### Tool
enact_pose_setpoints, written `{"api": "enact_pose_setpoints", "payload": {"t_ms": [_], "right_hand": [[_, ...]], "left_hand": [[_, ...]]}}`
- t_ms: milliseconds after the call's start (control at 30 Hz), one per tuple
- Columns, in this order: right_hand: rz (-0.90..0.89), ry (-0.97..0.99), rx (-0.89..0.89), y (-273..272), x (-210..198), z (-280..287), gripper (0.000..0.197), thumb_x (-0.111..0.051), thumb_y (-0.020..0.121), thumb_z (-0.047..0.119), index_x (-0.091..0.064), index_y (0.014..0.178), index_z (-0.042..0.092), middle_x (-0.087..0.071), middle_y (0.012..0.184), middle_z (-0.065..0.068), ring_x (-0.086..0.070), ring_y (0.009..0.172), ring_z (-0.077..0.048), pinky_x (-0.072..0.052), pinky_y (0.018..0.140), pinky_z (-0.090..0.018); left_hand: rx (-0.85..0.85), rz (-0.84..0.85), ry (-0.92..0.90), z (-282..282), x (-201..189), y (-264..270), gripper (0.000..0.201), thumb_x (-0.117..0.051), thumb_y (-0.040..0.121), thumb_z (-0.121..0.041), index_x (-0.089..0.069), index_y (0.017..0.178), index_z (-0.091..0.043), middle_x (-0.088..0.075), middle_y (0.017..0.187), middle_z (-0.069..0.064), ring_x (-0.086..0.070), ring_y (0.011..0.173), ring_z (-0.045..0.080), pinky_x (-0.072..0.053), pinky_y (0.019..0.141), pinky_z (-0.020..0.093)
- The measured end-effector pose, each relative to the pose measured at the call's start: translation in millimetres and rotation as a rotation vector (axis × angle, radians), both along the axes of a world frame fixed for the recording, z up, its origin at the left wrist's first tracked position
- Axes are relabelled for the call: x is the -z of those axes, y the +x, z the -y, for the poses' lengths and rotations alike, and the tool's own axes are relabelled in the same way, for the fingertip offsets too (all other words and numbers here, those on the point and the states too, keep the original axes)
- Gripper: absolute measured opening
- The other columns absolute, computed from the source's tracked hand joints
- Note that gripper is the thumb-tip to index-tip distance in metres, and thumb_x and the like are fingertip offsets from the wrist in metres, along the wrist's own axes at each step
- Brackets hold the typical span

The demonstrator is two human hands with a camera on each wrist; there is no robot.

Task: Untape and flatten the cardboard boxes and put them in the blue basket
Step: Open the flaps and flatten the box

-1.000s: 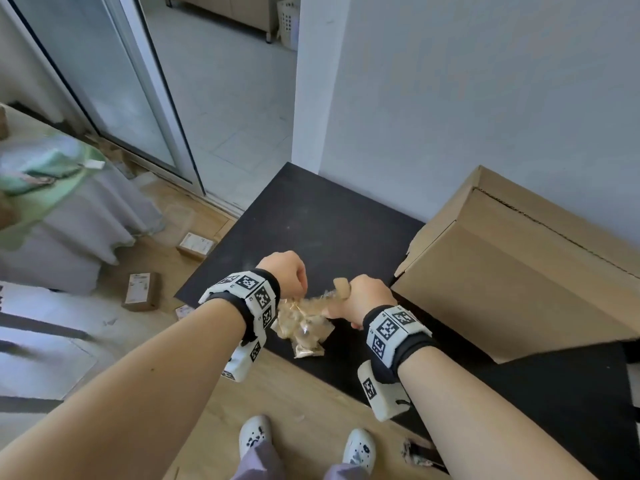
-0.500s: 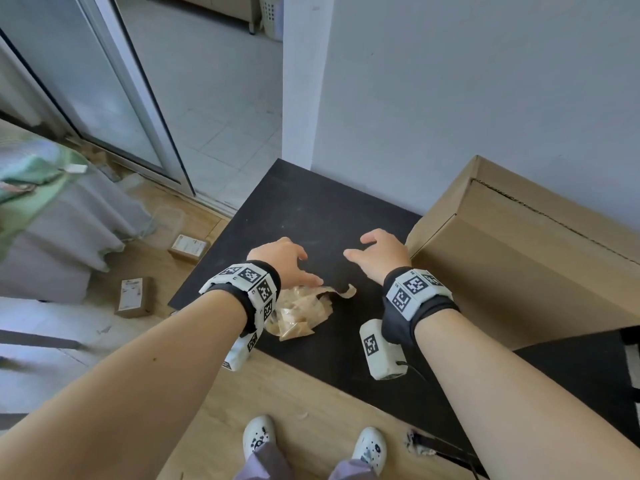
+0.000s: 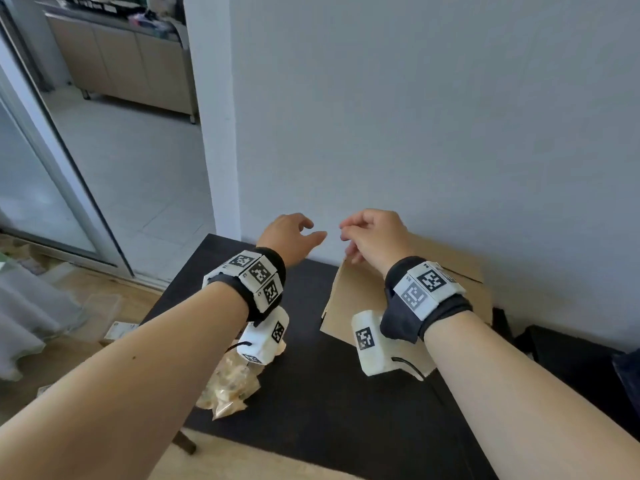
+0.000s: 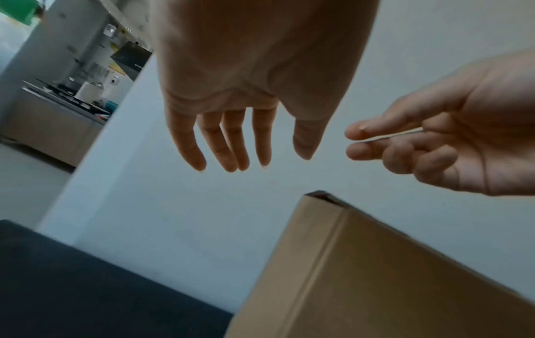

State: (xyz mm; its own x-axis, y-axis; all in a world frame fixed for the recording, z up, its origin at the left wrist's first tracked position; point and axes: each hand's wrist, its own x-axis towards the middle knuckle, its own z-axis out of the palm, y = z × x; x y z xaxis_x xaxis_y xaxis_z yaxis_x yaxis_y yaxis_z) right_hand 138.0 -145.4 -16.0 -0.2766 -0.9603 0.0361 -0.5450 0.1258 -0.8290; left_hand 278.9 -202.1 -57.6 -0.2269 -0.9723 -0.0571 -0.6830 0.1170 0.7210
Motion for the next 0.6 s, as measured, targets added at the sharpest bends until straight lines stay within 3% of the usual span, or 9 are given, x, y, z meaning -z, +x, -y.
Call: {"api": "enact_pose_setpoints", "payload": {"t_ms": [67, 133, 233, 333, 433, 533, 600], "right_hand": [[0.012, -0.045, 0.084, -24.5, -11.9, -7.8, 0.013, -0.060, 0.082, 0.008, -0.070, 0.077, 0.015, -0.068, 0.071, -0.001, -0.061, 0.052, -0.010, -0.054, 0.051, -0.022], [-0.002, -0.073, 0.183, -54.1, -17.1, -15.5, 0.012, -0.061, 0.082, 0.013, -0.071, 0.079, 0.016, -0.069, 0.076, 0.001, -0.064, 0.067, -0.014, -0.056, 0.066, -0.028], [-0.131, 0.002, 0.303, -105.3, -16.3, -32.4, 0.015, -0.058, 0.086, 0.014, -0.070, 0.090, 0.021, -0.068, 0.091, 0.004, -0.060, 0.084, -0.014, -0.042, 0.074, -0.021], [-0.171, 0.173, 0.376, -147.1, -10.3, -52.8, 0.031, -0.059, 0.085, 0.012, -0.063, 0.115, 0.021, -0.063, 0.107, 0.000, -0.055, 0.086, -0.016, -0.037, 0.077, -0.021], [-0.116, 0.293, 0.293, -170.0, 0.2, -64.4, 0.060, -0.066, 0.083, 0.014, -0.045, 0.139, 0.019, -0.050, 0.135, -0.006, -0.054, 0.095, -0.019, -0.041, 0.080, -0.025], [-0.094, 0.382, 0.182, -180.1, 9.9, -66.1, 0.082, -0.073, 0.079, 0.019, -0.029, 0.148, 0.019, -0.035, 0.150, -0.007, -0.045, 0.127, -0.024, -0.040, 0.102, -0.033], [-0.085, 0.398, 0.157, -185.8, 14.6, -63.1, 0.090, -0.076, 0.076, 0.021, -0.025, 0.150, 0.019, -0.032, 0.152, -0.007, -0.036, 0.137, -0.024, -0.034, 0.107, -0.033]], "left_hand": [[0.030, -0.023, -0.002, -2.5, -12.9, -27.3, 0.045, -0.058, 0.088, -0.045, -0.055, 0.124, -0.018, -0.054, 0.128, 0.002, -0.053, 0.114, 0.020, -0.045, 0.095, 0.034], [0.063, -0.008, 0.003, -5.5, -20.6, -50.4, 0.049, -0.057, 0.088, -0.044, -0.051, 0.129, -0.016, -0.051, 0.133, 0.004, -0.051, 0.119, 0.021, -0.043, 0.097, 0.033], [0.091, 0.037, 0.036, -10.0, -26.3, -76.2, 0.057, -0.057, 0.089, -0.040, -0.043, 0.137, -0.014, -0.048, 0.138, 0.007, -0.047, 0.124, 0.023, -0.039, 0.097, 0.031], [0.084, 0.089, 0.083, -12.2, -28.4, -93.0, 0.058, -0.057, 0.089, -0.037, -0.040, 0.137, -0.010, -0.048, 0.137, 0.009, -0.047, 0.123, 0.025, -0.039, 0.092, 0.029], [0.086, 0.144, 0.095, -11.1, -28.6, -104.0, 0.051, -0.057, 0.090, -0.034, -0.045, 0.130, -0.005, -0.052, 0.131, 0.011, -0.050, 0.118, 0.026, -0.040, 0.087, 0.030], [0.067, 0.159, 0.109, -7.1, -27.0, -111.2, 0.052, -0.058, 0.089, -0.033, -0.044, 0.131, -0.005, -0.050, 0.132, 0.011, -0.049, 0.119, 0.027, -0.039, 0.088, 0.029], [0.041, 0.148, 0.126, -4.5, -26.8, -114.3, 0.058, -0.060, 0.088, -0.033, -0.040, 0.135, -0.005, -0.048, 0.135, 0.011, -0.046, 0.123, 0.027, -0.038, 0.091, 0.030]]}}
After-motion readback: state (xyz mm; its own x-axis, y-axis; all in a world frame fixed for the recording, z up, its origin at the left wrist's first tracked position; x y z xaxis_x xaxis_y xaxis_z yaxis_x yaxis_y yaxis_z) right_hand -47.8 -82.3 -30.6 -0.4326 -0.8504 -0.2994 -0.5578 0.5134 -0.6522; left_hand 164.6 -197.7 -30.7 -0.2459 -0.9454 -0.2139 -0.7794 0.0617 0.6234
